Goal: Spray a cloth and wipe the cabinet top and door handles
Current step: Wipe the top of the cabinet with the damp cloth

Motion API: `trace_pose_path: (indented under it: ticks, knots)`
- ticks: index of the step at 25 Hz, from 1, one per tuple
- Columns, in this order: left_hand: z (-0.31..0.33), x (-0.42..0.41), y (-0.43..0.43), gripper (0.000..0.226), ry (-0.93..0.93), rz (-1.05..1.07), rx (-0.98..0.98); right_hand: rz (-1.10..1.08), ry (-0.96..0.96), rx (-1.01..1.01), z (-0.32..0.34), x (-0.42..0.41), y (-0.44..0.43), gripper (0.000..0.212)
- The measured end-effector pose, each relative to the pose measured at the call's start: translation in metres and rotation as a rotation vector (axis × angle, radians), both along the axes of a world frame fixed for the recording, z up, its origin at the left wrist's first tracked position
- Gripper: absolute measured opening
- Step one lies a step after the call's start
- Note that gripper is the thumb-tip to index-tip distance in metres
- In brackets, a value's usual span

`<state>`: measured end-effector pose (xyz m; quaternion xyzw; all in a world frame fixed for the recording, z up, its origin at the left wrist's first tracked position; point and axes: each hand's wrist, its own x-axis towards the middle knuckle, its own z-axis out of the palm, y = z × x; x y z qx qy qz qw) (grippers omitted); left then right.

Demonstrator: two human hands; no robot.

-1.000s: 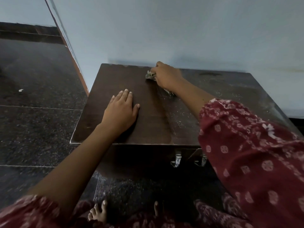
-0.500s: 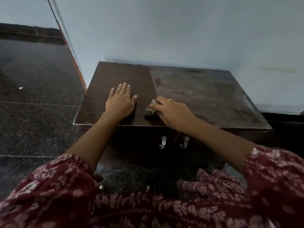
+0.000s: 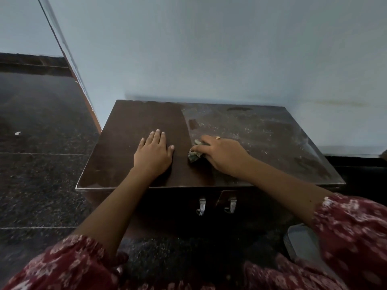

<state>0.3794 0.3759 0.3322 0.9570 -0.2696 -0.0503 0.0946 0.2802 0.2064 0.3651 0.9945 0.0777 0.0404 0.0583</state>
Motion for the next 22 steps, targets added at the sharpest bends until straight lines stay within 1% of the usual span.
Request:
trace_pose_path:
  ticks: [4, 8, 12, 16, 22]
  knots:
    - [-0.004, 0.001, -0.003, 0.059, -0.036, -0.001, 0.01, -0.08, -0.044, 0.06, -0.003, 0.07, -0.012, 0.034]
    - [-0.007, 0.004, -0.004, 0.06, -0.027, -0.009, 0.011, -0.214, -0.036, 0.114, -0.002, 0.144, -0.023, 0.034]
    - [-0.007, 0.004, -0.001, 0.061, -0.062, -0.009, 0.004, -0.324, -0.044, 0.152, -0.002, 0.185, -0.039, 0.035]
    - [-0.003, 0.009, -0.001, 0.061, -0.106, -0.033, 0.022, -0.357, -0.065, 0.151, -0.003, 0.177, -0.049, 0.034]
    - [0.002, 0.002, 0.003, 0.055, -0.113, -0.097, 0.028, -0.245, -0.059, 0.14, -0.007, 0.091, -0.033, 0.034]
